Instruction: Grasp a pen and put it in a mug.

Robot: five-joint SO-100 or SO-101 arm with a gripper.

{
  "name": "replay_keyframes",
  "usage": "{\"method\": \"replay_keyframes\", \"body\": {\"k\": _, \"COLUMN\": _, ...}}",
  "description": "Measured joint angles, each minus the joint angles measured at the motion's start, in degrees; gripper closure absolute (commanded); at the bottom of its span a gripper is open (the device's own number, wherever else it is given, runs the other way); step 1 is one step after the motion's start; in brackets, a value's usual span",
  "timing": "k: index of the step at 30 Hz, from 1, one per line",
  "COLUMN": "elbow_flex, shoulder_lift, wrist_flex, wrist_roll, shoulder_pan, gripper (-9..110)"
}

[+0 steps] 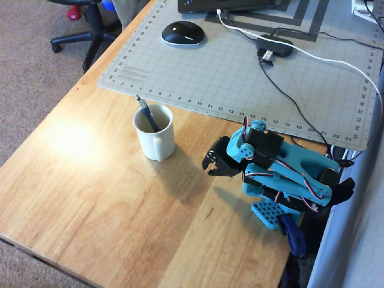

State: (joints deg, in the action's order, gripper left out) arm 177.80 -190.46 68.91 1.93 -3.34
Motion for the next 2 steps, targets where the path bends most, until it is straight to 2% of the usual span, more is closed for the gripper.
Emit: {"method": "replay_keyframes", "body": {"k": 2, "elbow_flex": 0.00, "shoulder_lift": 0.00, "wrist_flex": 0.00, "wrist_roll": 0.00, "shoulder_pan": 0.00, "gripper": 97}}
